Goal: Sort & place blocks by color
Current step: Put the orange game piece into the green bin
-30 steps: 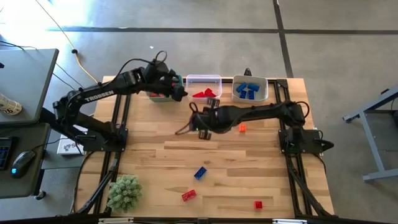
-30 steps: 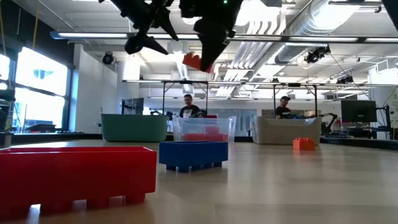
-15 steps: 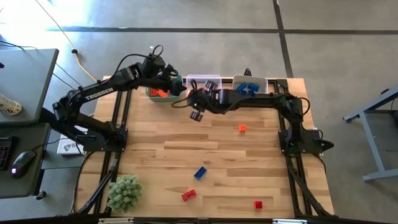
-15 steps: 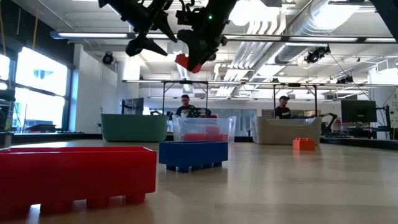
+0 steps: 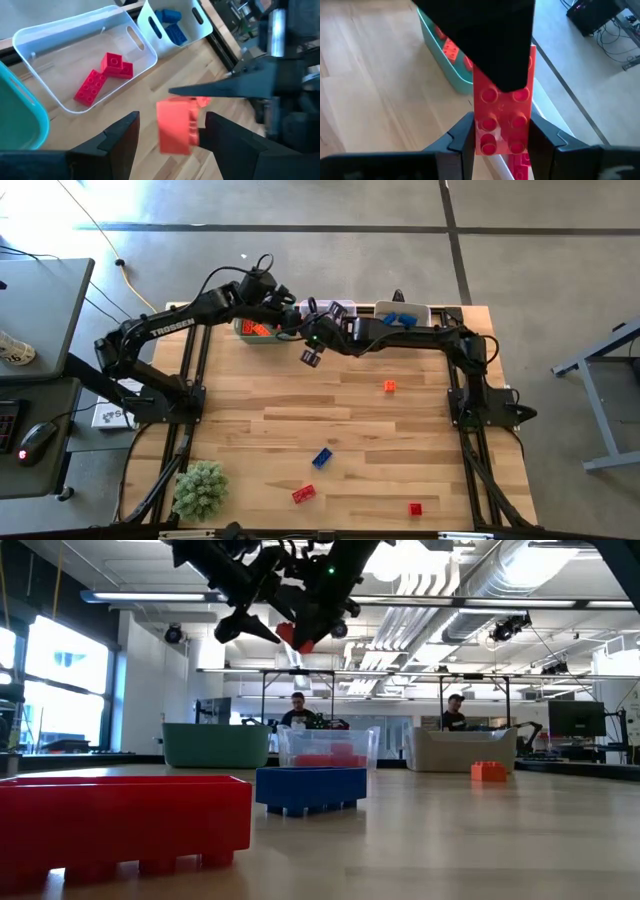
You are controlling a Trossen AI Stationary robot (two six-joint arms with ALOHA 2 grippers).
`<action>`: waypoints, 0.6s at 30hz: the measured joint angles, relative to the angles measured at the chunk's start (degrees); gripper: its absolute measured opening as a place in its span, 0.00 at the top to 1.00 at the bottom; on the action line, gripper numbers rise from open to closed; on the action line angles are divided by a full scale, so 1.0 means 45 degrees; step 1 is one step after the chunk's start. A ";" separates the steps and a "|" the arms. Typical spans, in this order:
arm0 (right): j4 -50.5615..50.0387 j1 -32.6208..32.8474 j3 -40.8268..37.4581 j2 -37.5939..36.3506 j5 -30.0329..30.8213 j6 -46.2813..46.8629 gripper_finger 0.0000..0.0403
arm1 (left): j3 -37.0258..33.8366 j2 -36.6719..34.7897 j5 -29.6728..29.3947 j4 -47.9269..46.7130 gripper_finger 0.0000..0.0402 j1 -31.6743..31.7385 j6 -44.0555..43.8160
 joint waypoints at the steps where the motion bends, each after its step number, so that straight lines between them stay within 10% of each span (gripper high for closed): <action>1: 0.0039 0.0005 0.0000 0.0000 -0.0032 0.0004 0.72 | 0.0000 0.0018 -0.0006 0.0003 0.46 0.0008 0.0131; 18: 0.0055 0.0005 -0.0010 0.0010 -0.0005 0.0325 0.72 | 0.0019 0.0639 0.1314 0.0236 0.53 0.0097 0.0548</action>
